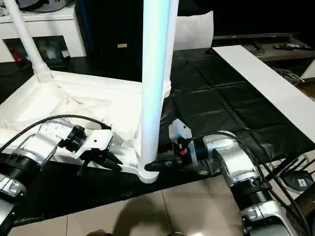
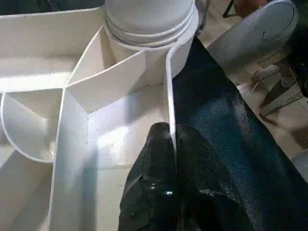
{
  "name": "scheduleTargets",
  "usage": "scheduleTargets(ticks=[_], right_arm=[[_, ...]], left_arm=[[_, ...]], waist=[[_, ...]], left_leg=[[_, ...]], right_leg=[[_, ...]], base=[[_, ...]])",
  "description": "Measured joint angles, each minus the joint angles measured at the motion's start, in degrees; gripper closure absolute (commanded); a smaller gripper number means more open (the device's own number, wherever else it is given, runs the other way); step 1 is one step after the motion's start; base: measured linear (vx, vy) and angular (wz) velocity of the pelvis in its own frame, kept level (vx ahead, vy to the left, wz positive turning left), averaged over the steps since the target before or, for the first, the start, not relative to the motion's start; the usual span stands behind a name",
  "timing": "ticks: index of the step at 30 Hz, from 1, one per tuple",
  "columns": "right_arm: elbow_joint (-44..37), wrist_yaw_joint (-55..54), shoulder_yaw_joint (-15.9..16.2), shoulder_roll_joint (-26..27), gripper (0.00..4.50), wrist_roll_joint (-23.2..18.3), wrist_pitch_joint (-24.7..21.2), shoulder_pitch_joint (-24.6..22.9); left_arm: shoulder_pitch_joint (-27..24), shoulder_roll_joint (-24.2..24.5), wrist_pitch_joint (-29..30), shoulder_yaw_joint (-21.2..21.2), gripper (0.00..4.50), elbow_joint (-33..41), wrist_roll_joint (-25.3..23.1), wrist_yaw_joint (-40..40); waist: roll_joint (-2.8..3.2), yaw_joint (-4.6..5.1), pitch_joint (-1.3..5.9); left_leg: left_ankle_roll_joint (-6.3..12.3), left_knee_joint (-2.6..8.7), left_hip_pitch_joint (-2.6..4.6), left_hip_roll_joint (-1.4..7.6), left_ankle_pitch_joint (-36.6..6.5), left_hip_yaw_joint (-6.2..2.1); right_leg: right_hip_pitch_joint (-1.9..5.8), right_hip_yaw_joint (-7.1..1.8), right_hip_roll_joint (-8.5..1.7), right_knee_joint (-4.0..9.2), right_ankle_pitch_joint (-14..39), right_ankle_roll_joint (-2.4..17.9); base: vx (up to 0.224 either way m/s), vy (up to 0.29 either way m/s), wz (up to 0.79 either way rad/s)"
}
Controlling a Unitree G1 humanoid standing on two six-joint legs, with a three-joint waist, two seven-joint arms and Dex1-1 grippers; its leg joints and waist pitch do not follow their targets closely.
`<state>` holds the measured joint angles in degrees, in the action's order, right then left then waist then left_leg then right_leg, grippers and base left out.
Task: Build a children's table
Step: Rotate leg to tighten
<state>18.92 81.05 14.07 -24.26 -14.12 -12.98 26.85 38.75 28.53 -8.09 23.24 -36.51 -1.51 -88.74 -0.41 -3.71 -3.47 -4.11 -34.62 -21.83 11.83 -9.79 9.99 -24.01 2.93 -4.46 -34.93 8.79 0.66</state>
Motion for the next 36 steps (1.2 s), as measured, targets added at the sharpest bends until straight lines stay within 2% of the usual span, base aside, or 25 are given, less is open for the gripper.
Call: scheduleTargets(ticks=[7, 10, 13, 14, 16, 17, 19, 20, 23, 26, 30, 33, 34, 36], right_arm=[[-0.4, 0.1, -0.1, 0.0, 2.57, -0.8, -2.0, -0.1], [-2.4, -1.5, -0.7, 0.6, 2.57, -1.4, -3.9, -1.3], [-5.6, -6.3, -2.2, 2.0, 2.57, -1.8, -8.4, -2.9], [-6.6, -9.6, -3.2, 3.2, 2.57, -1.7, -10.5, -3.3], [-7.2, -15.5, -5.3, 5.8, 2.57, -1.2, -12.0, -3.8], [-7.2, -19.9, -6.7, 7.5, 2.57, -0.9, -12.8, -3.8], [-6.9, -27.2, -9.3, 10.2, 2.57, 0.6, -13.3, -3.8], [-6.8, -30.6, -10.1, 11.2, 2.57, 1.4, -13.4, -3.8], [-4.9, -39.5, -12.1, 15.1, 2.57, 3.7, -13.1, -3.0], [-1.8, -50.8, -13.8, 20.5, 2.57, 6.2, -12.4, -0.3], [3.1, -63.7, -16.2, 26.7, 2.57, 8.5, -9.2, 2.8], [5.3, -67.8, -17.0, 28.2, 2.57, 9.4, -6.8, 4.2], [5.8, -68.2, -17.2, 28.4, 2.01, 9.4, -5.6, 4.3], [6.3, -68.4, -18.0, 29.3, 1.87, 9.2, -3.6, 4.2]], left_arm=[[0.1, 0.1, -0.3, -0.1, 4.5, -0.2, 0.2, -0.6], [0.0, 0.2, 1.9, -0.4, 4.5, 0.6, 0.3, -0.2], [-1.2, 0.3, 9.1, -1.2, 4.5, 4.6, 0.0, 2.4], [-2.1, 0.2, 13.5, -2.4, 4.5, 6.8, -0.2, 4.8], [-2.6, -0.1, 18.7, -3.7, 4.5, 9.2, -0.7, 8.9], [-2.7, -1.2, 21.9, -4.7, 4.5, 9.9, -1.1, 11.8], [-2.7, -4.1, 26.5, -6.1, 4.5, 10.5, -1.9, 17.3], [-2.7, -5.8, 28.6, -6.5, 4.5, 10.8, -2.2, 19.9], [-2.7, -9.6, 33.1, -7.6, 4.5, 10.8, -2.7, 26.6], [-2.6, -13.5, 35.7, -9.5, 4.5, 10.8, -3.9, 34.9], [-2.1, -17.4, 37.1, -10.0, 4.5, 10.8, -6.0, 43.5], [-1.9, -19.1, 37.2, -10.1, 4.5, 10.8, -6.2, 47.0], [-1.8, -19.3, 37.2, -10.1, 4.5, 10.8, -6.2, 47.5], [-1.7, -19.3, 36.5, -10.0, 4.5, 10.8, -6.2, 47.6]], waist=[[0.0, -0.01, 0.0], [0.02, -0.11, 0.01], [0.07, 0.09, 0.0], [0.08, 0.38, 0.0], [0.08, 0.91, 0.0], [0.14, 1.78, -0.01], [0.14, 2.89, -0.01], [0.13, 3.72, -0.01], [0.14, 5.21, -0.01], [0.15, 5.91, 0.0], [0.22, 6.25, 0.02], [0.25, 6.07, 0.04], [0.25, 5.92, 0.04], [0.28, 5.6, 0.03]], left_leg=[[0.0, 0.01, 0.0, 0.01, 0.0, 0.0], [0.0, 0.01, 0.02, 0.01, 0.0, 0.0], [-0.03, 0.03, 0.18, 0.01, 0.0, -0.02], [-0.06, 0.04, 0.33, 0.0, 0.0, 0.0], [-0.08, 0.04, 0.52, 0.0, 0.0, -0.01], [-0.08, 0.05, 0.57, -0.02, 0.0, -0.01], [-0.11, 0.03, 0.56, -0.06, 0.1, -0.01], [-0.11, 0.03, 0.55, -0.06, 0.1, -0.02], [-0.11, 0.05, 0.49, -0.05, 0.1, -0.07], [-0.12, 0.12, 0.46, -0.03, 0.0, -0.23], [-0.23, 0.23, 0.36, -0.02, -0.1, -0.28], [-0.28, 0.4, -0.01, -0.01, -0.1, -0.31], [-0.27, 0.43, -0.18, 0.01, -0.1, -0.32], [-0.18, 0.45, -0.34, 0.04, -0.2, -0.3]], right_leg=[[0.01, 0.01, 0.0, 0.0, 0.0, 0.0], [0.01, 0.02, 0.0, -0.01, 0.0, 0.0], [0.08, 0.0, 0.0, -0.03, 0.0, 0.0], [0.12, -0.04, 0.0, -0.08, 0.1, -0.1], [0.21, -0.02, 0.02, -0.07, 0.1, -0.2], [0.21, -0.03, 0.02, -0.02, 0.2, -0.3], [0.11, -0.05, 0.02, 0.05, 0.2, -0.3], [0.07, -0.02, 0.02, 0.15, 0.2, -0.3], [-0.06, 0.05, 0.04, 0.2, 0.1, -0.3], [-0.13, 0.21, 0.09, 0.18, 0.1, -0.2], [-0.15, 0.27, 0.1, 0.18, 0.1, -0.1], [-0.23, 0.54, 0.1, 0.48, -0.1, 0.1], [-0.29, 0.67, 0.11, 0.59, -0.1, 0.1], [-0.38, 0.74, 0.12, 0.67, -0.1, 0.2]], base=[[0.0, 0.0, 0.0], [0.0, 0.0, 0.0], [0.0, 0.0, 0.0], [0.0, 0.0, 0.0], [0.0, 0.0, 0.0], [0.0, 0.0, 0.0], [0.0, 0.0, 0.0], [0.0, 0.0, 0.0], [0.0, 0.0, 0.0], [0.0, 0.0, 0.0], [0.0, 0.0, 0.0], [0.0, 0.0, 0.0], [0.0, 0.0, 0.0], [0.0, 0.0, 0.0]])
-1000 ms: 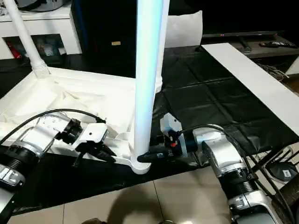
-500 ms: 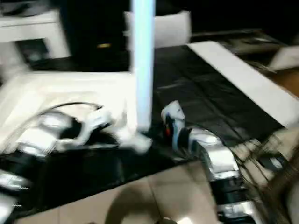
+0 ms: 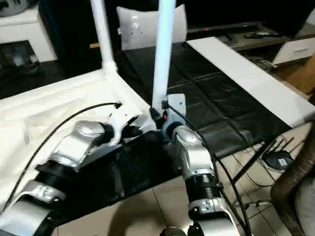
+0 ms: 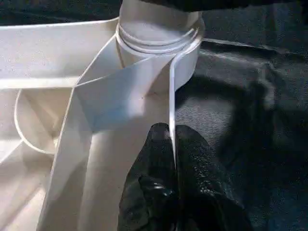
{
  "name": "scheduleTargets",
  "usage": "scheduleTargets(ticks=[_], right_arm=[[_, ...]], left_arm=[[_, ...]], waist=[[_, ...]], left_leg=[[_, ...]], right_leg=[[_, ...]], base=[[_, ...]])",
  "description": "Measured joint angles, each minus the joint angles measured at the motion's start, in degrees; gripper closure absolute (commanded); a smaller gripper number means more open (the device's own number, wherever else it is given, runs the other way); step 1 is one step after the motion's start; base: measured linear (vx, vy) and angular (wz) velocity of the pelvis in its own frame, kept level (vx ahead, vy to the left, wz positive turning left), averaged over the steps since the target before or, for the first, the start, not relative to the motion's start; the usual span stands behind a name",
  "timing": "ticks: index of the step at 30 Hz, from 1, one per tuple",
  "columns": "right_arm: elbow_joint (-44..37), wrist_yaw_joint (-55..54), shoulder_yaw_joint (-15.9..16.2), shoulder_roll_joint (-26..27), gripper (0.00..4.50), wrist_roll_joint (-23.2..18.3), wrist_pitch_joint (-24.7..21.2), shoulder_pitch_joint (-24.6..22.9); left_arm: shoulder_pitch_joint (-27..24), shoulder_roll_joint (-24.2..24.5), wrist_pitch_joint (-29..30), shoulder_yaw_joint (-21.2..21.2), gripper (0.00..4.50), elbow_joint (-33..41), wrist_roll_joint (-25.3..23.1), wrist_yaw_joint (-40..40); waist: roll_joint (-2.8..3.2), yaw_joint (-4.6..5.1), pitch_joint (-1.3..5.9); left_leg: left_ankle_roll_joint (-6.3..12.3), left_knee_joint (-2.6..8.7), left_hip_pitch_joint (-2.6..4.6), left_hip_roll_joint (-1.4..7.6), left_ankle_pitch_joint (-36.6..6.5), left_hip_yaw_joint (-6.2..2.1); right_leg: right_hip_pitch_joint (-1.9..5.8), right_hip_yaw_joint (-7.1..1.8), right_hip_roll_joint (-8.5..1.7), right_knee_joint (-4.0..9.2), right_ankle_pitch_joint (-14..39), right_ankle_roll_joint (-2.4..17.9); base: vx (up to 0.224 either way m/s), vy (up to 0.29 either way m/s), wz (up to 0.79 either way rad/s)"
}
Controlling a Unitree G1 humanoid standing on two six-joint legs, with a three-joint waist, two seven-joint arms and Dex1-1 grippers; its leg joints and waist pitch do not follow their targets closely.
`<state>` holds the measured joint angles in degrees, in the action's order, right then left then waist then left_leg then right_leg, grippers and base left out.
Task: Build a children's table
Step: Rotate leg to tighten
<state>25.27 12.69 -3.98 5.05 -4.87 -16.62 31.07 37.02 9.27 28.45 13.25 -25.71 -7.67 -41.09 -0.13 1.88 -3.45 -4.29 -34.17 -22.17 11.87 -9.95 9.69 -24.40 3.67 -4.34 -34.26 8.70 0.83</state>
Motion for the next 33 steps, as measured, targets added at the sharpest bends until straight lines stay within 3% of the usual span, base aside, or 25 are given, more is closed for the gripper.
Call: scheduleTargets(ticks=[5, 10, 18, 26, 31, 32, 33], right_arm=[[-0.5, 1.7, 0.1, 0.0, 1.39, -0.5, 2.5, -1.6], [-4.1, 8.7, 1.8, -4.0, 0.98, -2.4, 3.0, -5.6], [-10.3, 28.4, 3.6, -17.1, 0.15, -6.8, 1.9, -9.8], [-11.3, 46.2, 7.0, -27.0, 0.04, -9.5, -0.1, -10.0], [-10.8, 54.4, 10.7, -30.5, 0.04, -9.6, -0.1, -8.6], [-10.6, 55.5, 11.1, -30.6, 0.32, -9.8, -0.1, -8.3], [-10.3, 57.1, 11.5, -30.6, 0.32, -10.1, -0.1, -7.8]], left_arm=[[-0.1, 1.0, -1.5, 0.7, 4.5, 0.0, 0.1, -1.5], [-0.8, 3.5, -4.4, 1.7, 4.5, 0.1, 0.7, -4.8], [-1.3, 9.7, -11.9, 3.4, 4.5, -1.3, 1.4, -14.5], [-1.3, 15.6, -20.6, 7.0, 4.5, -2.3, 3.2, -27.7], [-1.3, 17.9, -26.6, 8.9, 4.5, -2.6, 3.2, -34.5], [-1.3, 18.2, -27.4, 9.2, 4.5, -2.6, 3.3, -35.5], [-1.3, 18.5, -28.4, 9.6, 4.5, -2.6, 3.5, -36.9]], waist=[[0.04, -0.6, -0.02], [0.13, -1.17, -0.08], [0.39, -2.25, -0.13], [0.51, -4.13, -0.05], [0.5, -4.65, -0.03], [0.49, -4.73, -0.03], [0.48, -4.82, -0.02]], left_leg=[[0.14, 0.02, 0.03, 0.01, 0.1, 0.04], [-0.08, 0.0, 0.13, 0.0, 0.0, 0.04], [-0.08, -0.12, 0.31, 0.01, 0.0, 0.01], [-0.05, -0.25, 0.32, 0.0, 0.0, 0.02], [-0.03, -0.29, 0.42, 0.0, 0.0, 0.05], [-0.03, -0.29, 0.48, 0.0, 0.0, 0.06], [-0.03, -0.29, 0.53, 0.0, 0.0, 0.06]], right_leg=[[-0.01, 0.0, 0.0, 0.02, 0.0, 0.0], [0.12, 0.0, -0.02, 0.04, -0.1, 0.2], [0.43, 0.02, -0.02, 0.07, -0.2, 0.2], [0.56, 0.04, -0.1, 0.07, -0.2, 0.3], [0.7, 0.04, -0.15, 0.07, -0.2, 0.3], [0.74, 0.04, -0.15, 0.07, -0.2, 0.3], [0.77, 0.03, -0.15, 0.07, -0.2, 0.3]], base=[[0.0, 0.0, 0.0], [0.0, 0.0, 0.0], [0.0, 0.0, 0.0], [0.0, 0.0, 0.0], [0.0, 0.0, 0.0], [0.0, 0.0, 0.0], [0.0, 0.0, 0.0]])
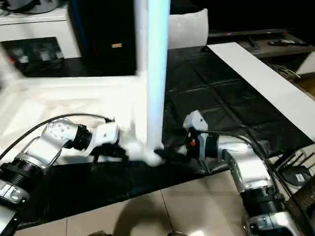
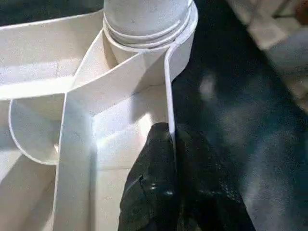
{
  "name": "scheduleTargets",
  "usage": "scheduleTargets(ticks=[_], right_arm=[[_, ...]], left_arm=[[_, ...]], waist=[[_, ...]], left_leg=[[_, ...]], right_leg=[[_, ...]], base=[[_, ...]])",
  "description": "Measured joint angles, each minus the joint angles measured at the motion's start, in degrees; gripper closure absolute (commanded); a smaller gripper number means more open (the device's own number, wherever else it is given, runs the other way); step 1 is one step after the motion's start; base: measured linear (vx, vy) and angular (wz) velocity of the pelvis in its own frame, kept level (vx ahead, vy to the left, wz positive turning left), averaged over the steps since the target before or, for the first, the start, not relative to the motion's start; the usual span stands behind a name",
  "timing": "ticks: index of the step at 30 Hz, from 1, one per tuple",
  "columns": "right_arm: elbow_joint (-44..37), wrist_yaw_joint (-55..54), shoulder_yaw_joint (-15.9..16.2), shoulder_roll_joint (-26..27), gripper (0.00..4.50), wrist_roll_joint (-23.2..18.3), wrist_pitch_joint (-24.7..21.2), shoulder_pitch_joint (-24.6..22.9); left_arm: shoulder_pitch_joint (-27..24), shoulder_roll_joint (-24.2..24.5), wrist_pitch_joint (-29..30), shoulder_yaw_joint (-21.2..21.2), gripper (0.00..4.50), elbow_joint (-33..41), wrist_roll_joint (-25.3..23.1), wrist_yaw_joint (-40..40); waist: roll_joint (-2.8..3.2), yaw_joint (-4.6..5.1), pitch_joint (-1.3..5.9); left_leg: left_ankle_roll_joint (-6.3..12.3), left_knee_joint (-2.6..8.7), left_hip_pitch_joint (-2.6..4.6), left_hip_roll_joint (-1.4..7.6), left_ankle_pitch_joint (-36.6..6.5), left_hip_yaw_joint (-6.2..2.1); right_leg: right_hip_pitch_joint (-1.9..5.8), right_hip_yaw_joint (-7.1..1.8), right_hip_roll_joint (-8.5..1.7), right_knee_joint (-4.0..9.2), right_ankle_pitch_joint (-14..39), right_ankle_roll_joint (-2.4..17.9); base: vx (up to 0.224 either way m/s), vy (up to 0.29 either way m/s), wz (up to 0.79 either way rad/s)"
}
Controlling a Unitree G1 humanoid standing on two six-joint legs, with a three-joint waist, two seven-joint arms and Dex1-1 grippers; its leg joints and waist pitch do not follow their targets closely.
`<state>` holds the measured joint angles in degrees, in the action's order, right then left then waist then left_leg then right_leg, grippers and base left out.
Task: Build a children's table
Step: Rotate leg to tighten
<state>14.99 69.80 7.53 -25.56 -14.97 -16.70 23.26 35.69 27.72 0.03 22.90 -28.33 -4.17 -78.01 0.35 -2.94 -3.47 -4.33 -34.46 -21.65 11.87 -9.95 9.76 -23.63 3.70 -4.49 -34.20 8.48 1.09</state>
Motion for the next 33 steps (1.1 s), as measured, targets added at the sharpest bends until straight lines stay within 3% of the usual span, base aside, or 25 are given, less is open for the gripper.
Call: scheduleTargets(ticks=[8, 20, 28, 33], right_arm=[[1.5, 7.2, 3.4, -0.5, 0.86, -0.5, 0.0, 1.7], [1.6, 9.8, 6.4, 0.8, 1.76, -0.5, 0.5, 1.7], [1.4, 10.8, 6.6, 0.7, 2.36, -0.9, -1.3, 1.7], [0.7, 10.3, 6.4, 0.8, 2.44, -1.3, -3.0, 1.6]], left_arm=[[0.1, 1.3, -3.8, 1.7, 4.5, 0.0, 1.1, -5.6], [0.2, 1.2, -5.2, 2.2, 4.5, 0.0, 1.1, -7.8], [0.4, 1.3, -5.5, 2.2, 4.5, -0.3, 1.1, -8.0], [0.4, 1.4, -5.0, 2.0, 4.5, -0.3, 1.3, -8.0]], waist=[[-0.08, -0.46, 0.03], [-0.1, -0.64, 0.03], [-0.13, -0.65, 0.04], [-0.14, -0.66, 0.05]], left_leg=[[0.0, 0.02, 0.25, 0.01, 0.0, 0.02], [0.0, 0.03, 0.26, 0.01, 0.0, 0.03], [0.0, 0.03, 0.27, 0.01, 0.0, 0.04], [0.0, 0.03, 0.28, 0.01, 0.0, 0.03]], right_leg=[[0.22, -0.01, 0.0, 0.0, 0.2, -0.3], [0.23, -0.01, -0.02, 0.0, 0.2, -0.3], [0.25, 0.0, -0.03, 0.0, 0.2, -0.3], [0.25, 0.0, -0.03, 0.0, 0.2, -0.3]], base=[[0.0, 0.0, 0.0], [0.0, 0.0, 0.0], [0.0, 0.0, 0.0], [0.0, 0.0, 0.0]])
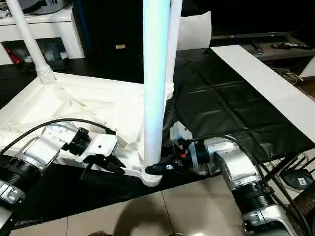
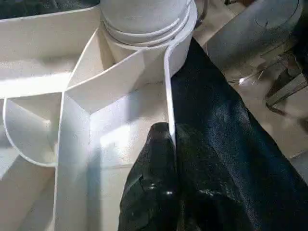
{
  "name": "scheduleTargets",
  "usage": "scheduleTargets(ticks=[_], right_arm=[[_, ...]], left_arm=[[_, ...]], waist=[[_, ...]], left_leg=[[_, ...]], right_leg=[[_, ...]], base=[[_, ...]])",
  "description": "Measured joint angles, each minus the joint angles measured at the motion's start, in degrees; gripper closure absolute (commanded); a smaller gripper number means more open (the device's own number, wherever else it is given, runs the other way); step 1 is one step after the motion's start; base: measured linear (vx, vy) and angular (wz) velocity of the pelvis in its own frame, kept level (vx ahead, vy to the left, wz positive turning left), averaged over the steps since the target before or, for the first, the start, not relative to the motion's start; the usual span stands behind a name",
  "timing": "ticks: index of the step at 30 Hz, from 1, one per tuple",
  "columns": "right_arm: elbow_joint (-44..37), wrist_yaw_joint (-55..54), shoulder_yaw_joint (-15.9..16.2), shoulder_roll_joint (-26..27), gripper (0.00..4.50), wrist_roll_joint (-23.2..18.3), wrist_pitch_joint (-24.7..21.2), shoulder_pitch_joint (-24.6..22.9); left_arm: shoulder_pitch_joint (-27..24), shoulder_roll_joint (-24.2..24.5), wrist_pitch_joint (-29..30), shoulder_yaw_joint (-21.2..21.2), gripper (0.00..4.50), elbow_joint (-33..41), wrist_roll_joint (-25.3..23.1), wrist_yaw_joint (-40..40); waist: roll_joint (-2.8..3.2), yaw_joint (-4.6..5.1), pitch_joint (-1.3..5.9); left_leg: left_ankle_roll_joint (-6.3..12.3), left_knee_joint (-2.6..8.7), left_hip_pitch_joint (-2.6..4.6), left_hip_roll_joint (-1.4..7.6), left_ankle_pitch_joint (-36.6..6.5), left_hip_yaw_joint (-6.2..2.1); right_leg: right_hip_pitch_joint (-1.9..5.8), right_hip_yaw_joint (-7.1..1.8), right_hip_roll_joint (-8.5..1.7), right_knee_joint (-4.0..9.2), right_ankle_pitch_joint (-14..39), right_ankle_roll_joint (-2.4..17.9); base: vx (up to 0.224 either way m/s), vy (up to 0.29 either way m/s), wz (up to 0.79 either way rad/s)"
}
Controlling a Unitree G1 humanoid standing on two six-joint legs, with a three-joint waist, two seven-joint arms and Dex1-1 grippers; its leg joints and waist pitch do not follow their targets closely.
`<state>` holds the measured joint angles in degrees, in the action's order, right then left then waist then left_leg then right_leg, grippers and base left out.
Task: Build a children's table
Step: Rotate leg to tighten
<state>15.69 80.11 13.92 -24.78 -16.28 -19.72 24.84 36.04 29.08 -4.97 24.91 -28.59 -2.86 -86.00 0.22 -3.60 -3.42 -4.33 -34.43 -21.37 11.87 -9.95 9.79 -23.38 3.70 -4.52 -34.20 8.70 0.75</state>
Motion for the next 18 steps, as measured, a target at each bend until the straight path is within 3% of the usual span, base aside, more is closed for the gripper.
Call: scheduleTargets(ticks=[4, 7, 10, 12, 15, 18], right_arm=[[-2.2, -3.0, -1.5, 1.4, 2.44, -1.4, -3.0, -1.5], [-3.6, -10.2, -4.1, 4.5, 2.44, -1.4, -5.1, -2.9], [-3.8, -19.2, -6.7, 8.2, 2.44, -0.1, -6.4, -3.3], [-3.6, -26.2, -9.1, 11.0, 2.44, 1.2, -6.7, -3.2], [0.6, -39.6, -12.1, 17.1, 2.44, 4.9, -4.5, -1.1], [3.8, -50.3, -13.5, 20.6, 2.44, 7.3, -2.9, 1.5]], left_arm=[[-0.2, -0.2, 5.0, -0.7, 4.5, 1.4, 0.7, 0.7], [-1.4, -0.3, 12.5, -2.7, 4.5, 3.9, 0.3, 4.9], [-1.9, -2.2, 19.3, -4.8, 4.5, 5.6, -1.0, 10.8], [-2.0, -4.6, 24.0, -6.1, 4.5, 6.5, -1.4, 15.7], [-2.1, -10.4, 31.0, -8.6, 4.5, 6.5, -2.8, 26.0], [-1.9, -15.3, 34.2, -10.5, 4.5, 6.1, -2.9, 33.9]], waist=[[0.01, 0.13, 0.0], [0.01, 0.72, 0.0], [0.01, 2.17, 0.0], [0.01, 3.63, 0.0], [0.0, 5.55, 0.0], [-0.02, 6.67, 0.01]], left_leg=[[-0.01, 0.01, 0.13, 0.0, 0.0, 0.0], [-0.05, 0.0, 0.35, 0.0, 0.0, -0.05], [-0.08, 0.0, 0.36, 0.01, 0.0, -0.15], [-0.09, -0.04, 0.3, 0.0, 0.0, -0.27], [-0.09, -0.13, 0.24, -0.02, 0.0, -0.27], [-0.08, -0.08, 0.13, -0.05, 0.0, -0.26]], right_leg=[[0.03, -0.02, 0.0, -0.07, 0.0, 0.0], [0.07, -0.06, 0.0, -0.24, 0.0, -0.1], [0.01, -0.02, 0.01, -0.2, 0.1, -0.1], [-0.06, 0.04, 0.01, 0.0, 0.1, -0.1], [-0.27, 0.13, -0.06, 0.19, 0.1, -0.1], [-0.48, 0.17, -0.11, 0.25, 0.1, -0.1]], base=[[0.0, 0.0, 0.0], [0.0, 0.0, 0.0], [0.0, 0.0, 0.0], [0.0, 0.0, 0.0], [0.0, 0.0, 0.0], [0.0, 0.0, 0.0]])
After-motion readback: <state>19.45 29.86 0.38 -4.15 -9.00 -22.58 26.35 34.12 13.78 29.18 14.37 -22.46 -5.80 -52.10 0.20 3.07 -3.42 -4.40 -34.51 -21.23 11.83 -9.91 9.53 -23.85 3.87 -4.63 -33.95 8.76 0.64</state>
